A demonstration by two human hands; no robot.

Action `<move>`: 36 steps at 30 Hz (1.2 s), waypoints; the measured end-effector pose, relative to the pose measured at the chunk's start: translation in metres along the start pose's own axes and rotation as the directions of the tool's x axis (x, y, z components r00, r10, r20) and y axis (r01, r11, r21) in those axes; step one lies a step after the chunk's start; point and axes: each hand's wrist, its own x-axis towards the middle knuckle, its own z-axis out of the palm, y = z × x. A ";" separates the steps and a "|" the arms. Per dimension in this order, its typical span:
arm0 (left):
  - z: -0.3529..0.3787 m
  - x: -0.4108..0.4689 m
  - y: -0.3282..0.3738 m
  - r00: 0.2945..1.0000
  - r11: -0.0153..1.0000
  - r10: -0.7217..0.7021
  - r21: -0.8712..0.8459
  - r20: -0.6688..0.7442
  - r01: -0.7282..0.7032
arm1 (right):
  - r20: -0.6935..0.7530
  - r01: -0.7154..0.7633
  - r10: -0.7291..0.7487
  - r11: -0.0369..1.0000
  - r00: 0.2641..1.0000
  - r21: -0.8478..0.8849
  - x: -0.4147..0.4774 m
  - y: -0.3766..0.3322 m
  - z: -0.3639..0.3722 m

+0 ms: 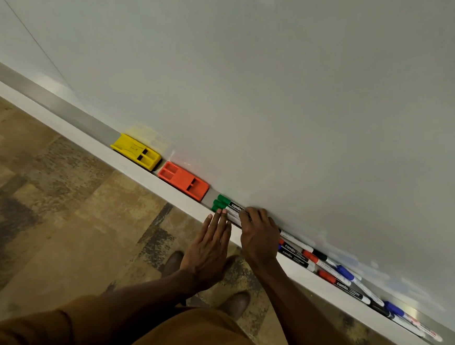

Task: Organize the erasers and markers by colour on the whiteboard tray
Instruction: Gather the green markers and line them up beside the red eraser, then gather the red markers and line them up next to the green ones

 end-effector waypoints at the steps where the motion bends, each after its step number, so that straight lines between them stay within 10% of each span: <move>1: 0.000 0.000 0.000 1.000 1.000 -0.009 0.002 0.005 0.009 | -0.009 0.008 -0.008 1.000 1.000 0.007 0.000 -0.001 -0.001; 17: 0.002 -0.002 -0.002 1.000 1.000 -0.024 -0.010 0.001 0.024 | -0.078 0.018 -0.014 0.999 0.997 0.052 -0.004 -0.008 -0.006; 36: -0.033 0.052 0.064 0.941 0.940 0.217 -0.202 -0.261 -0.273 | 0.011 -0.270 0.270 0.963 0.963 -0.002 -0.121 0.093 -0.028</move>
